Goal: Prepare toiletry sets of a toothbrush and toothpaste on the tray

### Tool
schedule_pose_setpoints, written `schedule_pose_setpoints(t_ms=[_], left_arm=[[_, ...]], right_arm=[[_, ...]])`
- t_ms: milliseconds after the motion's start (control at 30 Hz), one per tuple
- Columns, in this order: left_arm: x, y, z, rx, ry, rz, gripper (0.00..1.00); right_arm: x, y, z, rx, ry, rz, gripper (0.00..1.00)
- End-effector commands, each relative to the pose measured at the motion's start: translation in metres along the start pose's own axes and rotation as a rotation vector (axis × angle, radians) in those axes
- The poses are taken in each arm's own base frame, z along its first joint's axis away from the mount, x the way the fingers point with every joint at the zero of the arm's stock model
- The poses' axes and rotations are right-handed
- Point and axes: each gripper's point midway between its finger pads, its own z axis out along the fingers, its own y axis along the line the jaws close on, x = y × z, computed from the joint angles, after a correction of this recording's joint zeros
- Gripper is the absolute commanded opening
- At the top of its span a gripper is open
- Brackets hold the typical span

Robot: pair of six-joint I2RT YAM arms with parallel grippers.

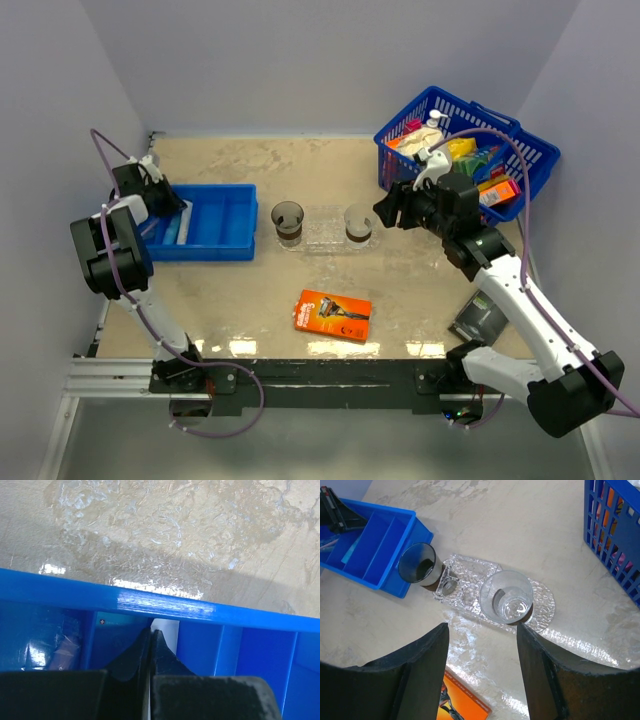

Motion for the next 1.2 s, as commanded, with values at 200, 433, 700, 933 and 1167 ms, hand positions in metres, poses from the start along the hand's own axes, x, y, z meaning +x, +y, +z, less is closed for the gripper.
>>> schedule_pose_setpoints(t_ms=[200,433,700,933,1167], left_arm=[[-0.036,-0.016,-0.044,0.008,-0.151,0.052,0.00],[-0.051,-0.030,-0.079,0.000,-0.237,0.107,0.00],[-0.068,-0.038,-0.097,-0.007,-0.320,0.131,0.00],[-0.097,-0.060,-0.134,0.021,-0.462,0.205,0.00],[-0.117,-0.079,-0.171,0.026,-0.562,0.274,0.00]], right_arm=[[-0.008,0.003,-0.002,-0.014,-0.034,0.004,0.59],[-0.013,0.004,-0.005,-0.012,-0.043,-0.003,0.59],[-0.016,0.006,-0.008,-0.015,-0.048,-0.002,0.59],[-0.019,0.007,-0.013,-0.015,-0.049,-0.009,0.58],[-0.027,0.004,-0.026,0.018,-0.051,-0.037,0.58]])
